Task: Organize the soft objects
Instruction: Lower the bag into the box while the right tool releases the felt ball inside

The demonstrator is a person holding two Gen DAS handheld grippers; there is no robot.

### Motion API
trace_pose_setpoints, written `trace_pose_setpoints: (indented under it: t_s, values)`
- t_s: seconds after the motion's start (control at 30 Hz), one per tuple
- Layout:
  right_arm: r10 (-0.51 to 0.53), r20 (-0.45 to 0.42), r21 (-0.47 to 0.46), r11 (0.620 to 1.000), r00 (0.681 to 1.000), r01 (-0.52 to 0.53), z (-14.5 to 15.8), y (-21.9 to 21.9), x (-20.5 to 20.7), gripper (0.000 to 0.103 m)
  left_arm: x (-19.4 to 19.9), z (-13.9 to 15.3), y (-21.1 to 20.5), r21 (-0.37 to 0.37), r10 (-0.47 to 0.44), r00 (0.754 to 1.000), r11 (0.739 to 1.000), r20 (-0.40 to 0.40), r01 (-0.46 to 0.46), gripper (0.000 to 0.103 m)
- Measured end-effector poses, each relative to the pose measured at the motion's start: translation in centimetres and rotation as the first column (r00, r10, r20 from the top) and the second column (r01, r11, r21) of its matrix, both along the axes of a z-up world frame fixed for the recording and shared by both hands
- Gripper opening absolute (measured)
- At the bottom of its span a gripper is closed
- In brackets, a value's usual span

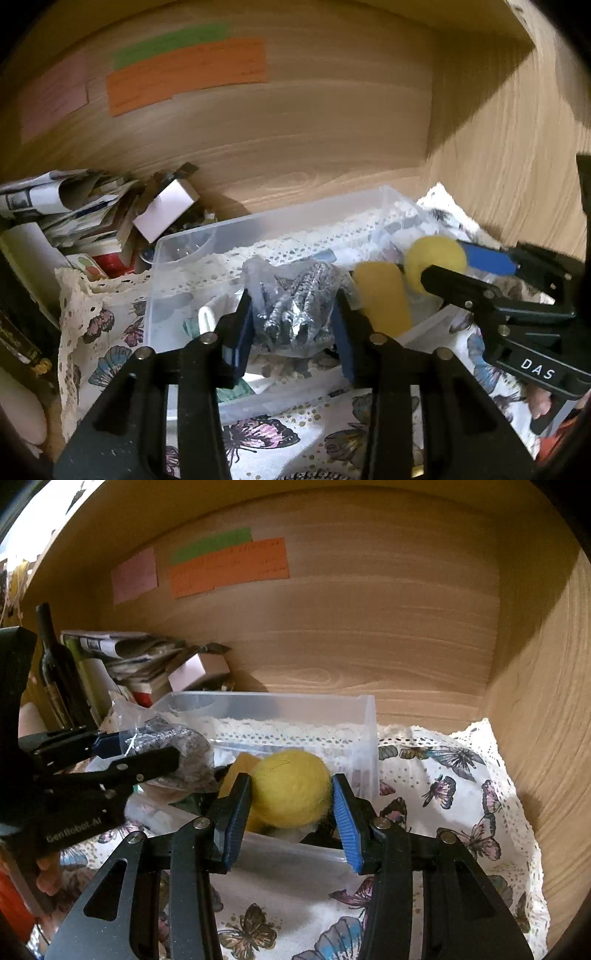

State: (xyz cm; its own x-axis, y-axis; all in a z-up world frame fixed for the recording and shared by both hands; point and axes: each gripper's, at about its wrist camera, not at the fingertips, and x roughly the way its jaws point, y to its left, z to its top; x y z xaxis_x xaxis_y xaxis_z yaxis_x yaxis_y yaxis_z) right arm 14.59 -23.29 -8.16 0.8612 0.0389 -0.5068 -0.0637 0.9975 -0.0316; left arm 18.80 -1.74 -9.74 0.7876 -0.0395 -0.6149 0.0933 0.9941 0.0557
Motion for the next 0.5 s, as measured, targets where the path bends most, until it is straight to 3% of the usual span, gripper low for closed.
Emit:
trace_pose_setpoints:
  t_s: [0.07, 0.13, 0.23, 0.5]
  values:
    - [0.0, -0.002, -0.014, 1.0, 1.0, 0.0, 0.0, 0.2, 0.0, 0.044, -0.2, -0.1, -0.3, 0.005, -0.014, 1.0, 1.0, -0.004, 0.014, 0.05]
    - [-0.006, 0.006, -0.025, 1.0, 1.0, 0.006, 0.1, 0.3, -0.2, 0.051, -0.4, 0.0, -0.4, -0.004, -0.028, 1.0, 1.0, -0.007, 0.028, 0.064]
    - [-0.018, 0.032, -0.029, 0.999, 0.999, 0.019, 0.5, 0.2, -0.8, 0.064, -0.9, 0.4, -0.2, -0.013, -0.028, 1.0, 1.0, -0.001, 0.028, 0.066]
    - [-0.021, 0.112, -0.05, 0.998, 0.993, 0.027, 2.3, 0.9, -3.9, 0.075, -4.0, 2.6, 1.2, -0.058, -0.009, 0.997, 0.998, 0.071, 0.013, 0.082]
